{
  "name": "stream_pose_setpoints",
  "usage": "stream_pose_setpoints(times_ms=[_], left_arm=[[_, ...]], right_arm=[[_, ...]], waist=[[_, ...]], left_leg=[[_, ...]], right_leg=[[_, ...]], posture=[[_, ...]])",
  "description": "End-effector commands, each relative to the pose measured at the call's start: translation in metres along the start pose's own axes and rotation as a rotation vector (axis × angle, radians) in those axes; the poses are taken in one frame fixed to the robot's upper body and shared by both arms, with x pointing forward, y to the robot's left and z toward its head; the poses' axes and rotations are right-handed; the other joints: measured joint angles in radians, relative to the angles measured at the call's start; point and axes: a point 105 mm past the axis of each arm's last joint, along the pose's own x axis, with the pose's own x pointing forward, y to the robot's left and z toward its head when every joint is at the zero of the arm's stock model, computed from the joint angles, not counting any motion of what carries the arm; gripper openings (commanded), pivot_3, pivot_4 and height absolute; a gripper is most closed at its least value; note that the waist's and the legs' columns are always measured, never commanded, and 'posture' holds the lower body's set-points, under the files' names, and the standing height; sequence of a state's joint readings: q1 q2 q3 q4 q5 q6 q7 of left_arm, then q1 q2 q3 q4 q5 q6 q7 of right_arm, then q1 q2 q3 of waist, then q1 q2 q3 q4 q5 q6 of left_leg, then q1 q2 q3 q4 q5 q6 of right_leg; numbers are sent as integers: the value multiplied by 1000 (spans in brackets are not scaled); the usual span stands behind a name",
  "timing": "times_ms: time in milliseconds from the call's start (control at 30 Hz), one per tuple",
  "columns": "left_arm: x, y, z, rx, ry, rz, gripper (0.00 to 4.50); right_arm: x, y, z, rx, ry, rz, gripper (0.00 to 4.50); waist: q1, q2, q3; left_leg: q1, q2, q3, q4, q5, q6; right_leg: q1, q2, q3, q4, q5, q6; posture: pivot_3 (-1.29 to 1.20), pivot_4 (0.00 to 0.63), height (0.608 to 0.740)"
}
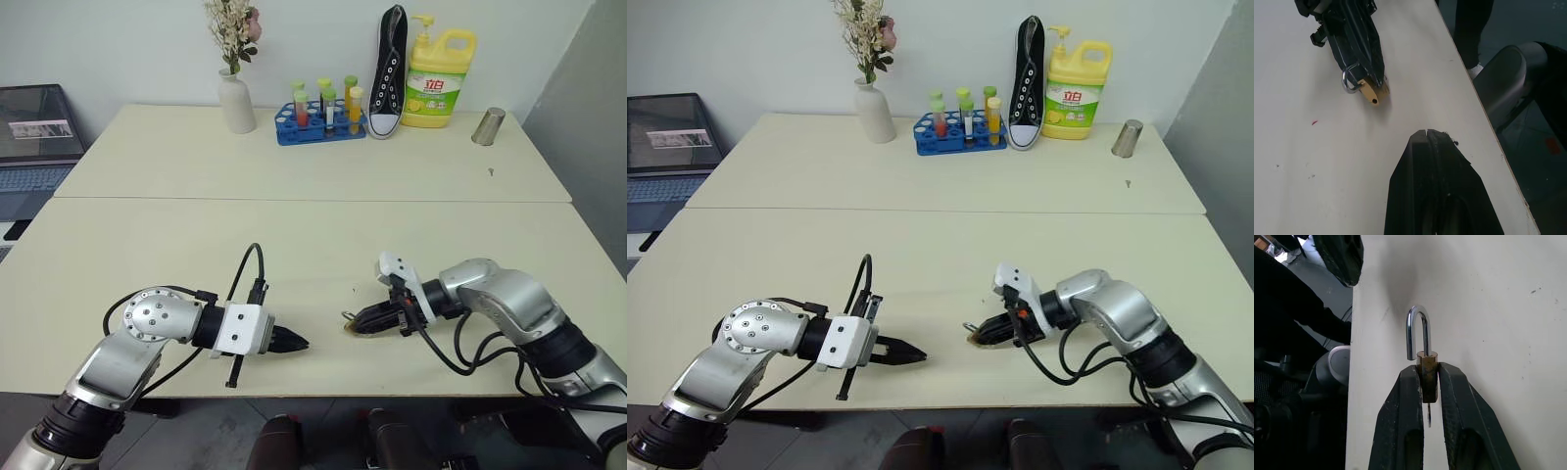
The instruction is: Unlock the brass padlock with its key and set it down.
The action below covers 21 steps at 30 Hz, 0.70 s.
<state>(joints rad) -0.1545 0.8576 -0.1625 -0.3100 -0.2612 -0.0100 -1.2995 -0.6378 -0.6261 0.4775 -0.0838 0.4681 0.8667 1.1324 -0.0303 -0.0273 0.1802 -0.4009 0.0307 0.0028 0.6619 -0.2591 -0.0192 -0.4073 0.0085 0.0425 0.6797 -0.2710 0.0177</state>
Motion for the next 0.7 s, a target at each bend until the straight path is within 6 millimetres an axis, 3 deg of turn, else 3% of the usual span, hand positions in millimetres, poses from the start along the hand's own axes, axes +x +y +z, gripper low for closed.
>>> stream_pose_setpoints(times_ms=[33,267,400,567,700], left_arm=[[-5,0,3,43,14,15,0],[-3,1,-5,13,8,39,0],[-1,22,-11,-49,-45,171,0],[-8,47,-17,-128,-54,312,0],[-12,54,-20,-153,-26,324,0]], right_arm=[[0,-8,7,-50,12,-26,487],[-12,-21,15,-82,-19,-123,3024],[-41,-12,34,-140,-128,-225,4492],[-57,5,28,-239,-171,-312,4492],[-65,25,16,-270,-221,-394,4492]], waist=[[1,0,0],[1,0,0],[6,2,1],[5,1,1],[3,1,1]], left_leg=[[0,0,0,0,0,0],[0,0,0,0,0,0],[0,-1,0,0,0,0],[-1,-1,-2,0,0,0],[-1,-1,-1,0,0,0]], right_leg=[[0,0,0,0,0,0],[0,-1,0,0,0,0],[0,-1,-1,0,0,0],[0,-1,-1,0,0,0],[0,-1,-1,0,0,0]], posture=[[0,150,740],[0,150,740],[0,150,740],[0,150,740],[0,150,740]])
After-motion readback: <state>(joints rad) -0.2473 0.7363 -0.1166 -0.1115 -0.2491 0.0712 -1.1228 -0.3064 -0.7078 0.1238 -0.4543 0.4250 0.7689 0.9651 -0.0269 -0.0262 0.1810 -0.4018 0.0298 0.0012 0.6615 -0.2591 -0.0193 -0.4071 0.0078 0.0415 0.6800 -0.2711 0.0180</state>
